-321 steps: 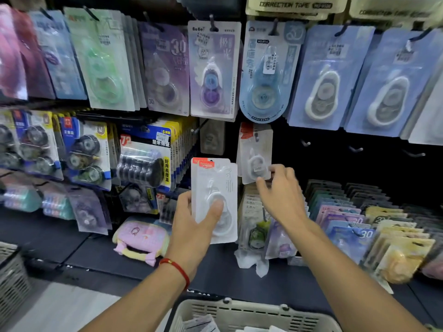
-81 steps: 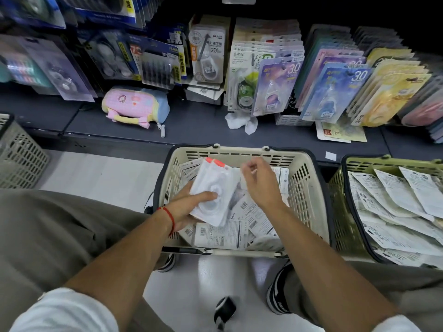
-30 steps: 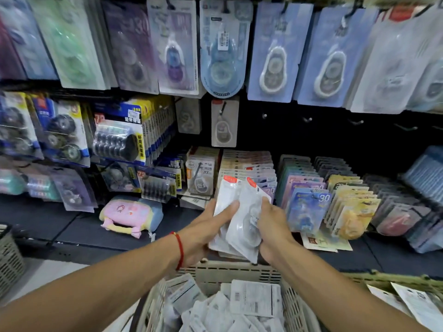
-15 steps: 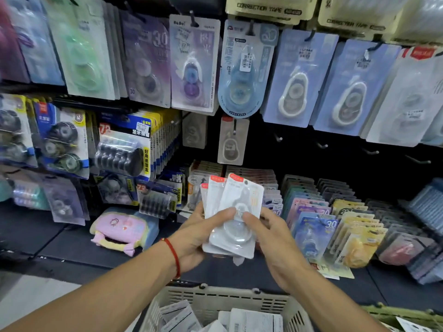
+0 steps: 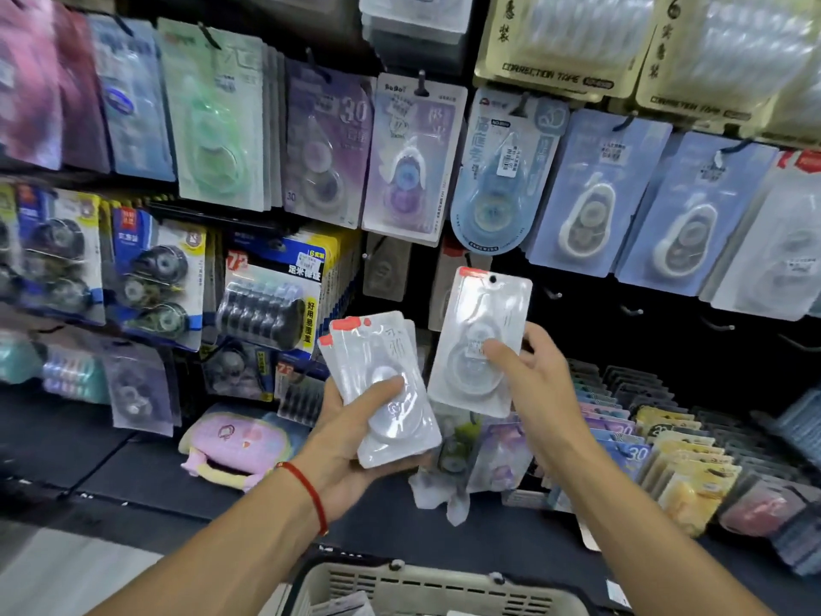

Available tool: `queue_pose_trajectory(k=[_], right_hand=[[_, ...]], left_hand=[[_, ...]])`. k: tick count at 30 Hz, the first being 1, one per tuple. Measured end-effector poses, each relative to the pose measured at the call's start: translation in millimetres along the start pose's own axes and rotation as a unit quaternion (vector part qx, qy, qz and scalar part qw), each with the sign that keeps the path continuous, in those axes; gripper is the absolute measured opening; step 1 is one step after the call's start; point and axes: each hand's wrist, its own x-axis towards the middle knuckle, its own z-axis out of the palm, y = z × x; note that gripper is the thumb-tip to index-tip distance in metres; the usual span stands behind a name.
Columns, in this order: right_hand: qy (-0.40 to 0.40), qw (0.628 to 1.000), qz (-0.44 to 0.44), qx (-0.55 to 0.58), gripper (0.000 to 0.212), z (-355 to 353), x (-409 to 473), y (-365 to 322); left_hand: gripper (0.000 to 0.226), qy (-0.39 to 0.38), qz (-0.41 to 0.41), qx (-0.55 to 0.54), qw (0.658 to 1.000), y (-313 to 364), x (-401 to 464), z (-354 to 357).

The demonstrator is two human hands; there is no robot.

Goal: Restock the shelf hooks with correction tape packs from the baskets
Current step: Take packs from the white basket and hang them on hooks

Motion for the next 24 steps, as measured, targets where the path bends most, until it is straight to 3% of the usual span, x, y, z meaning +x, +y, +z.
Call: queue_pose_trajectory(k=[10, 15, 17, 20, 22, 24], right_hand=[[0.028, 0.998, -0.016, -0.045, 0.019, 7, 23, 11], [0.094, 0.982, -0.002, -0.165, 0.023, 19, 52, 41], [0.082, 0.976, 0.027, -0.199, 0.026, 23, 71, 47], [0.059, 0.953, 0.11, -0.276, 0.055, 27, 88, 48], [0.049, 0.957, 0.11, -0.263, 0.05, 31, 77, 38], [-0.007, 0.983, 0.061, -0.174, 0.039, 31, 46, 27]], left_hand=[[0.074, 0.033, 0.152, 0.132, 0.979, 20, -1, -13], [0.084, 0.036, 0.162, 0.132, 0.977, 15, 2, -13], [0.082, 0.036, 0.162, 0.132, 0.977, 10, 4, -10], [0.082, 0.046, 0.167, 0.144, 0.974, 5, 4, -5], [0.081, 0.049, 0.169, 0.15, 0.973, 2, 4, -2], [0.08, 0.046, 0.17, 0.157, 0.972, 1, 4, 0]])
